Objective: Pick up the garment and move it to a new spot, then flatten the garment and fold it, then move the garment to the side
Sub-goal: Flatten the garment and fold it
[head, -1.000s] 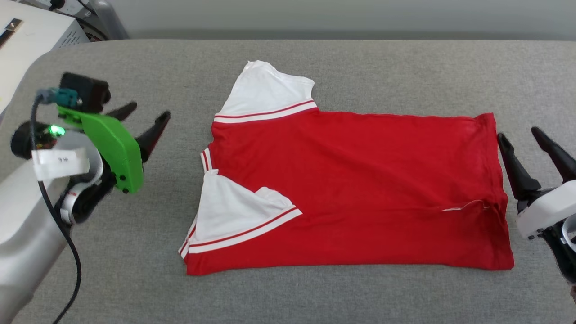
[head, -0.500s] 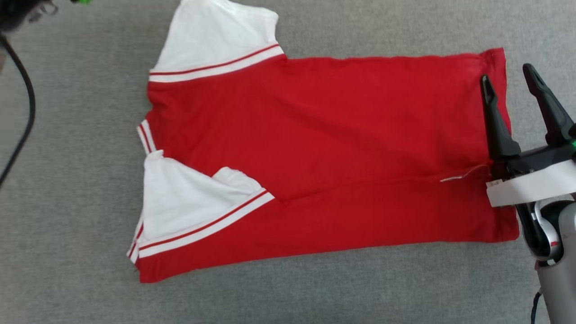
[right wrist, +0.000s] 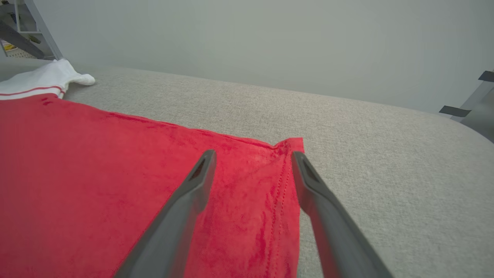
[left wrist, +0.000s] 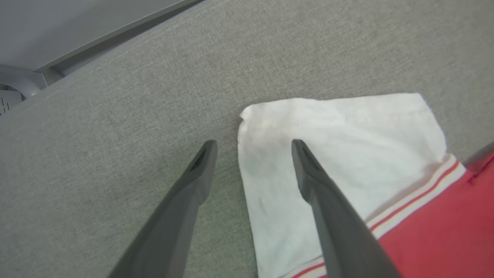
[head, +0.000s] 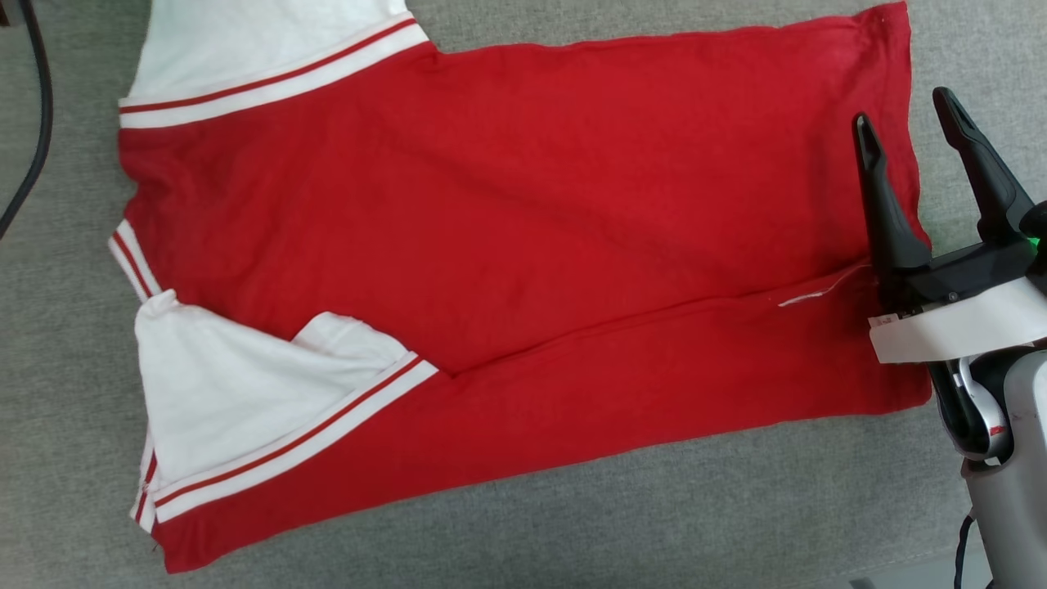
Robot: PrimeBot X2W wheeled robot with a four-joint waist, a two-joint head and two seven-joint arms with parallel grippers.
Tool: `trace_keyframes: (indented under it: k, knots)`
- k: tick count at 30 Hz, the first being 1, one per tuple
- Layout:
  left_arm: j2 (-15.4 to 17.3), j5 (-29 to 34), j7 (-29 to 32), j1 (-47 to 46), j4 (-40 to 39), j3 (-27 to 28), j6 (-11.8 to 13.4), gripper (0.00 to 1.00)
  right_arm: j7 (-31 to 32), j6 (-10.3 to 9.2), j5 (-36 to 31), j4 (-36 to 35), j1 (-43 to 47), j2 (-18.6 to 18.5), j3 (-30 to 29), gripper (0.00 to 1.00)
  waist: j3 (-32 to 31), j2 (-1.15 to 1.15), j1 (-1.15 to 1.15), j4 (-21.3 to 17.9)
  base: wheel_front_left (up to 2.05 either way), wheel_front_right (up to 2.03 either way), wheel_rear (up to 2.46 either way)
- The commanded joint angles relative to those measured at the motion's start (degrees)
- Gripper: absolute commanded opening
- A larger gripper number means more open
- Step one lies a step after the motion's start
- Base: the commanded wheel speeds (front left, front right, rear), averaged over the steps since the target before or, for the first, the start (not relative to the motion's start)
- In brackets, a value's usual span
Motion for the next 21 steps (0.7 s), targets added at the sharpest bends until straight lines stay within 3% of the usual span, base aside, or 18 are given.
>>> trace_keyframes:
  k: [1, 9, 10, 16, 21]
  knots:
    - [-0.38, 0.28, 0.45, 0.05, 0.76, -0.53, -0.40, 1.00, -0.42, -0.05, -0.48, -0.23, -1.13, 0.08, -0.04, 1.00, 1.47, 0.00, -0.01, -1.10, 0.00, 0.00, 0.00]
    - [-0.87, 1.71, 1.65, 4.17, 4.94, -5.07, -1.07, 0.98, -1.03, -0.05, -0.03, 0.45, -2.58, -0.24, 0.48, 1.00, 0.60, 0.00, -0.01, -1.07, 0.00, 0.00, 0.00]
    - [-1.09, 1.11, 1.36, 4.87, 5.08, -5.15, -1.18, 0.00, -1.01, -0.05, 0.09, 0.66, -2.67, -0.33, 0.43, 1.00, 0.24, 0.00, -0.01, -1.00, 0.00, 0.00, 0.00]
    - [-0.83, 1.73, -4.06, 5.61, 4.77, -5.86, -1.48, 0.00, -0.15, -0.05, 0.13, 1.17, -4.05, -1.22, -0.65, 1.00, -2.63, 0.00, -0.01, 0.16, 0.00, 0.00, 0.00]
    - [-1.45, 1.35, -9.97, 6.01, 3.14, -5.47, -1.56, 0.00, 4.23, -0.05, -0.06, 1.62, -7.41, -5.27, -1.91, 1.00, -6.08, 0.00, -0.01, 2.39, 0.00, 0.00, 0.00]
